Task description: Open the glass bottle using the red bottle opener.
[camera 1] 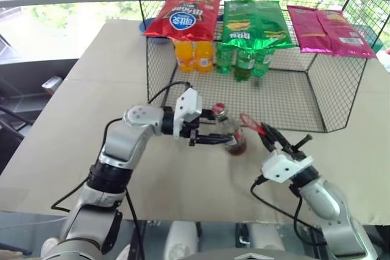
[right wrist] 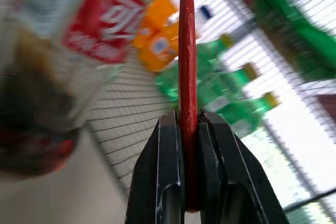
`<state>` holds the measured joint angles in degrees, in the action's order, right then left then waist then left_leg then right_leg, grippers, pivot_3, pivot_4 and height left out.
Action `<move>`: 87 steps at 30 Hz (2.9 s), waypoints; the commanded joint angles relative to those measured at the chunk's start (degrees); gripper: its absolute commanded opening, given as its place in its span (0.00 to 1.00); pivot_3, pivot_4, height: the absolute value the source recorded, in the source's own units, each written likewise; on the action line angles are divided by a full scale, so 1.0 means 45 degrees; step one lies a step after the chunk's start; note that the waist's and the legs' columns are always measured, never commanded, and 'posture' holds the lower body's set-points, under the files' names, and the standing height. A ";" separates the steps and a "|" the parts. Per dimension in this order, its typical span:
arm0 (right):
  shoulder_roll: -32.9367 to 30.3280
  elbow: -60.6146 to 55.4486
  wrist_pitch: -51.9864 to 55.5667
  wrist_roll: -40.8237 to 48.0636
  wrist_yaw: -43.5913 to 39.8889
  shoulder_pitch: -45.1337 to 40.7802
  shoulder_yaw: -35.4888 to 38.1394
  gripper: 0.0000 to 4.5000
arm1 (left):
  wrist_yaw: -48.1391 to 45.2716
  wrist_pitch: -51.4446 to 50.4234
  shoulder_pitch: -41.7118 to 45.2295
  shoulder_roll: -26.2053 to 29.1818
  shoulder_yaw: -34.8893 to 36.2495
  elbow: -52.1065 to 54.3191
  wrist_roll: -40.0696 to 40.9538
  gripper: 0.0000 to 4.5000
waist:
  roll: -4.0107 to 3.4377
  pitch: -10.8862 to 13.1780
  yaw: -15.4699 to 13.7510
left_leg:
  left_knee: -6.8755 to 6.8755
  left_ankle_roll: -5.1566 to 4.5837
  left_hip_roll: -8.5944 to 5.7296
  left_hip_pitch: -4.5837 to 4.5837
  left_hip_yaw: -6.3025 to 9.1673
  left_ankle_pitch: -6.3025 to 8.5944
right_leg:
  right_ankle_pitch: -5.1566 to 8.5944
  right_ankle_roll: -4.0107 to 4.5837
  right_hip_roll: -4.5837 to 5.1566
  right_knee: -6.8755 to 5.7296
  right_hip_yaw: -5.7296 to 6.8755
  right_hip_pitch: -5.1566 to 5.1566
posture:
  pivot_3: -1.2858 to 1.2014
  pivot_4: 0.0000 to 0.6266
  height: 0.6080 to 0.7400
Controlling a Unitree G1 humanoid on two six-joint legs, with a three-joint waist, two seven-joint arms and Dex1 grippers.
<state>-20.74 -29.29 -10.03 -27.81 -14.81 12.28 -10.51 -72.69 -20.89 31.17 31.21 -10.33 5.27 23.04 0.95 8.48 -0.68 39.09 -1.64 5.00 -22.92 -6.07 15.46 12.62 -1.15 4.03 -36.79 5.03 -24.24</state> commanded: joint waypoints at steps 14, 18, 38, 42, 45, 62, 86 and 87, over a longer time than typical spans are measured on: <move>0.0875 -0.0638 0.1819 0.1504 -0.0145 -0.0427 0.0598 0.00 | -0.0095 -0.0035 0.0745 0.0092 -0.1046 0.0216 -0.0770 0.51 | 0.0001 -0.0002 -0.0008 | 0.0000 0.0000 0.0000 0.0003 -0.0002 0.0000 | -0.0001 -0.0001 -0.0001 -0.0001 0.0000 0.0002 | 0.52 0.24 1.00; 0.0977 -0.0823 0.2098 0.1573 -0.0131 -0.0553 0.0681 0.00 | -0.0019 -0.0088 0.0874 -0.0145 -0.1092 0.0104 -0.0797 0.51 | 0.0001 -0.0002 -0.0026 | 0.0001 0.0000 -0.0001 0.0003 -0.0002 0.0000 | -0.0001 -0.0002 -0.0001 -0.0002 0.0001 0.0003 | 0.52 0.24 1.00; 0.0697 -0.0951 0.2248 0.1598 -0.0235 -0.1064 0.0642 0.00 | 0.0457 -0.0438 0.0526 -0.0815 -0.0578 0.0089 0.0018 0.99 | 0.0000 -0.0001 -0.0008 | 0.0001 0.0000 -0.0001 0.0002 -0.0002 0.0000 | -0.0007 -0.0010 -0.0003 -0.0005 0.0001 0.0001 | 0.52 0.24 1.00; 0.0640 -0.0973 0.2237 0.1610 -0.0238 -0.1042 0.0645 0.00 | 0.0600 -0.0270 0.0509 -0.1039 -0.0633 -0.0047 -0.0036 0.99 | 0.0001 -0.0001 -0.0011 | 0.0001 0.0000 -0.0001 0.0002 -0.0004 0.0000 | -0.0007 -0.0010 -0.0002 -0.0005 -0.0002 0.0002 | 0.52 0.24 1.00; 0.0608 -0.0988 0.2240 0.1613 -0.0234 -0.1015 0.0668 0.00 | 0.0703 -0.0204 0.0447 -0.1214 -0.0688 -0.0112 -0.0082 0.99 | 0.0001 -0.0001 -0.0005 | 0.0001 0.0000 -0.0001 0.0002 -0.0004 0.0000 | -0.0008 -0.0011 -0.0003 -0.0005 -0.0001 0.0001 | 0.52 0.24 1.00; 0.0556 -0.2069 0.2535 0.1937 -0.0071 -0.0731 0.1551 0.00 | 0.1422 -0.0590 0.0013 -0.1802 -0.0920 0.0652 0.0006 0.60 | 0.0001 -0.0001 -0.0014 | 0.0000 0.0000 -0.0002 0.0002 0.0000 0.0000 | -0.0012 -0.0017 -0.0002 -0.0004 -0.0001 0.0002 | 0.52 0.24 1.00; -0.1159 -0.2082 -0.0390 0.0079 -0.0363 -0.0057 0.0849 0.00 | 0.1275 0.0430 -0.0486 -0.1753 -0.0487 -0.0030 0.0092 0.60 | 0.0002 -0.0005 -0.0022 | 0.0002 0.0000 -0.0002 0.0005 -0.0003 0.0000 | -0.0005 -0.0008 -0.0001 -0.0004 0.0000 0.0004 | 0.52 0.24 1.00; -0.1229 -0.1902 -0.0645 -0.0119 -0.0231 0.0055 0.0814 0.00 | 0.1286 0.0436 -0.0493 -0.1758 -0.0483 -0.0032 0.0096 0.60 | 0.0003 -0.0005 -0.0022 | 0.0002 0.0000 -0.0002 0.0005 -0.0003 0.0000 | -0.0005 -0.0008 -0.0001 -0.0003 0.0000 0.0004 | 0.52 0.24 1.00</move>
<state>-25.06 -38.79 -9.63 -26.56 -16.42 11.24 -6.26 -67.29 -19.41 29.06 23.48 -13.14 3.97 22.74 0.97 8.46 -0.78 39.10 -1.64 4.99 -22.89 -6.08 15.46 12.60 -1.19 4.03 -36.81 5.03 -24.21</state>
